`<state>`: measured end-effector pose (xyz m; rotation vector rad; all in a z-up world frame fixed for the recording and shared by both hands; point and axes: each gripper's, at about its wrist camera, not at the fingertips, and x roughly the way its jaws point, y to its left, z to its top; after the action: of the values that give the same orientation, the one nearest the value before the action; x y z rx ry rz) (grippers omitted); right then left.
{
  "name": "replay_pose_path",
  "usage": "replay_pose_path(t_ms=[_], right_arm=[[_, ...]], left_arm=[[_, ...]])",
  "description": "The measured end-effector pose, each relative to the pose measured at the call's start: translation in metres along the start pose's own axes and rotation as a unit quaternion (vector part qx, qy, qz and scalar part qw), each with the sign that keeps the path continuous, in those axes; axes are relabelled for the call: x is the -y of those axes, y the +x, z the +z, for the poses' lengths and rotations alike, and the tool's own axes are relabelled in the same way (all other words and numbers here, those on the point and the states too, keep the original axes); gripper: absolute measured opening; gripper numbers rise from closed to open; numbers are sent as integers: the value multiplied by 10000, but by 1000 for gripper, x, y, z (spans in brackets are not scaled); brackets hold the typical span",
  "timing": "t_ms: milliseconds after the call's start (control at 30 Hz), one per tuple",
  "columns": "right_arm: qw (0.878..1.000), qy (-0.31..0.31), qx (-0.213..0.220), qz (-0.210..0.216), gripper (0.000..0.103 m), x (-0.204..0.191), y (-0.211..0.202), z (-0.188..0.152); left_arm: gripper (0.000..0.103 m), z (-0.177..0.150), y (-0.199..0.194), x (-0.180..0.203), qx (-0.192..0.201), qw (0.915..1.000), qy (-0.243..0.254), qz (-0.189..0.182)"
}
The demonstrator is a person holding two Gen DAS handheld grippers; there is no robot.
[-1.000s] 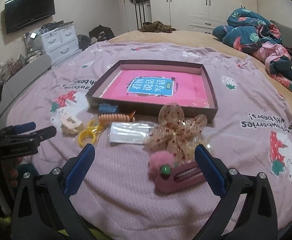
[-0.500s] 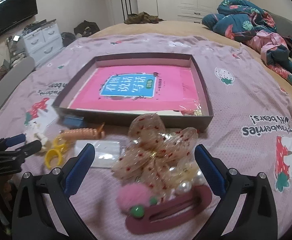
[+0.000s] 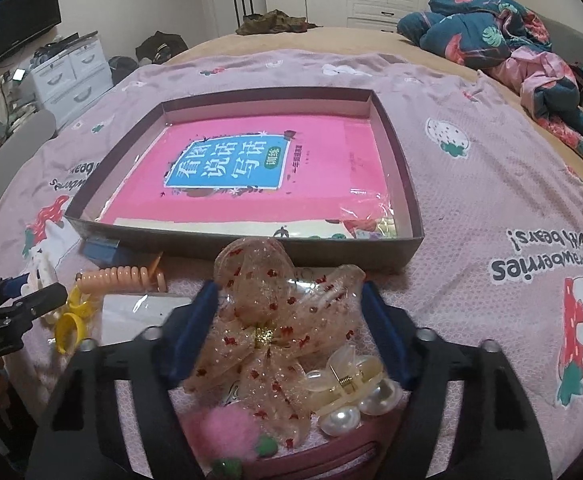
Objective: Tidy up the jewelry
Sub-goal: 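Grasp the cream claw clip with the left tool while the right tool grasps the sheer bow clip, then carry both clips into the box and open both tools to release them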
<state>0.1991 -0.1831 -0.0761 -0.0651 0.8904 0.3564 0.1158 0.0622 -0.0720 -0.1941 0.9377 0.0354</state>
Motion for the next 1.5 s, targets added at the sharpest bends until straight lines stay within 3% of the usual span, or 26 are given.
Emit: replay_pose_path(t_ms=[33, 167, 333, 767, 933, 1300, 1500], right_arm=[[10000, -11, 8, 12, 49, 1, 0, -1], [9998, 34, 20, 192, 22, 5, -2, -3], [9993, 36, 123, 357, 7, 8, -10, -4], [9960, 11, 684, 582, 5, 12, -46, 13], [9953, 77, 833, 492, 5, 25, -54, 20], [9925, 344, 1127, 330, 5, 61, -68, 34], [9904, 349, 1307, 290, 5, 73, -71, 53]], left_arm=[[44, 0, 0, 1, 5, 10000, 33, 45], [42, 0, -3, -3, 19, 10000, -33, -32], [36, 1, -13, -6, 157, 9999, -39, -17], [32, 15, -38, -19, 386, 9990, -234, 37], [31, 25, -45, -11, 481, 9987, -183, 27], [28, 74, -47, 36, 747, 9968, 169, -241], [28, 114, -24, 70, 826, 9951, 423, -351]])
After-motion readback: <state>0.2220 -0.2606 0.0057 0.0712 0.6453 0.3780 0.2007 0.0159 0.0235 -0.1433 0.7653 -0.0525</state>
